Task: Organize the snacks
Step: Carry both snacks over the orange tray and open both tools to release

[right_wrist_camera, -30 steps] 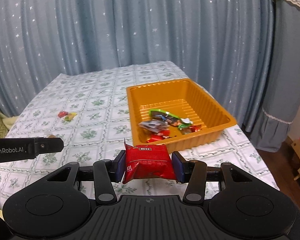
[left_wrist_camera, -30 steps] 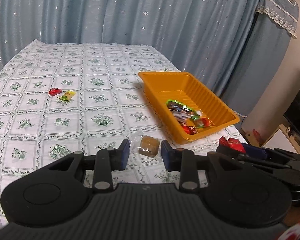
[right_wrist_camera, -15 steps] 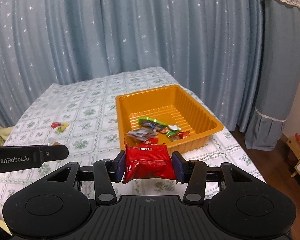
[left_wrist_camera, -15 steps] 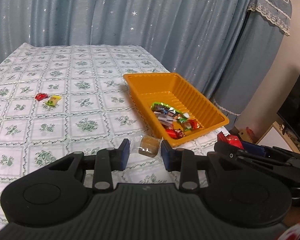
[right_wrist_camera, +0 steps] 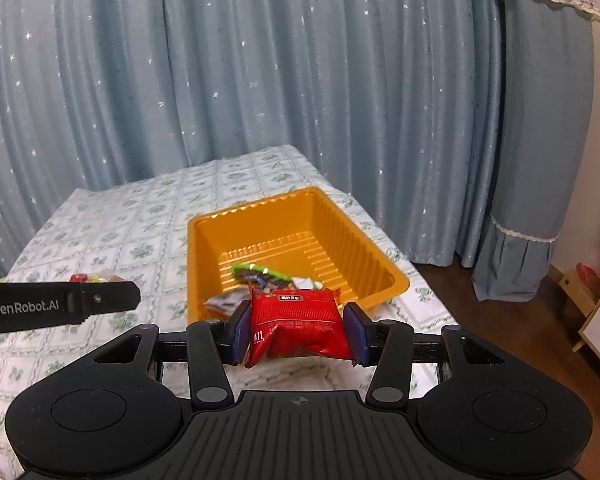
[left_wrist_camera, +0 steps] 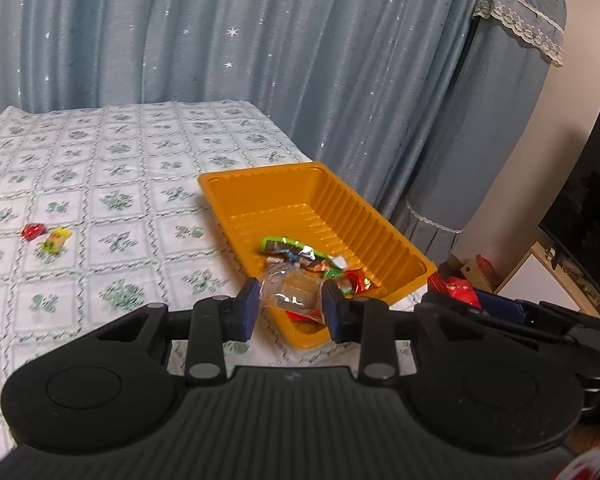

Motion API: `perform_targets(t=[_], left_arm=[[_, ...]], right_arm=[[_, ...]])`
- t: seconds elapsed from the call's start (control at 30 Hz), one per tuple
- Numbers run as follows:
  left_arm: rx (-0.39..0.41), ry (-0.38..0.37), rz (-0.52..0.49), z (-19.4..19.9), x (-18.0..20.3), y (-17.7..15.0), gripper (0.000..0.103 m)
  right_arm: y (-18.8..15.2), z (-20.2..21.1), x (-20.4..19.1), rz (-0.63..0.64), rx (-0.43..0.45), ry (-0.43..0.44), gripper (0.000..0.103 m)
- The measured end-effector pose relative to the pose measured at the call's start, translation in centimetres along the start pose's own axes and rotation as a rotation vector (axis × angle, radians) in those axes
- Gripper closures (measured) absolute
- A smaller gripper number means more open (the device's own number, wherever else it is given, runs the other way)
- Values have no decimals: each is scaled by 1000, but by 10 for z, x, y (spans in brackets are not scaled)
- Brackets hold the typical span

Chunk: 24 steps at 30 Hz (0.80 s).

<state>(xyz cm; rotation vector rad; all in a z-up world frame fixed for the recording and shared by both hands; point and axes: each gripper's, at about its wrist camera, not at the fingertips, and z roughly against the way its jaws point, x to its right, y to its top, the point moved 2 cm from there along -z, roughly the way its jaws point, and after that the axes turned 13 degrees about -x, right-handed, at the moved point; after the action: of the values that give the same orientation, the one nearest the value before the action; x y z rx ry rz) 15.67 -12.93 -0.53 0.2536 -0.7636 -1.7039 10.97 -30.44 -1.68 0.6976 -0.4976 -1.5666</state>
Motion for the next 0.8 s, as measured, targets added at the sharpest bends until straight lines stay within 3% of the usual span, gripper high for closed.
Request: perform_targets(t=[0.8], left_arm=[[-44,-29,-42,-75,-9,65,73]], right_arm=[[55,-68,26,-36,26,0,54]])
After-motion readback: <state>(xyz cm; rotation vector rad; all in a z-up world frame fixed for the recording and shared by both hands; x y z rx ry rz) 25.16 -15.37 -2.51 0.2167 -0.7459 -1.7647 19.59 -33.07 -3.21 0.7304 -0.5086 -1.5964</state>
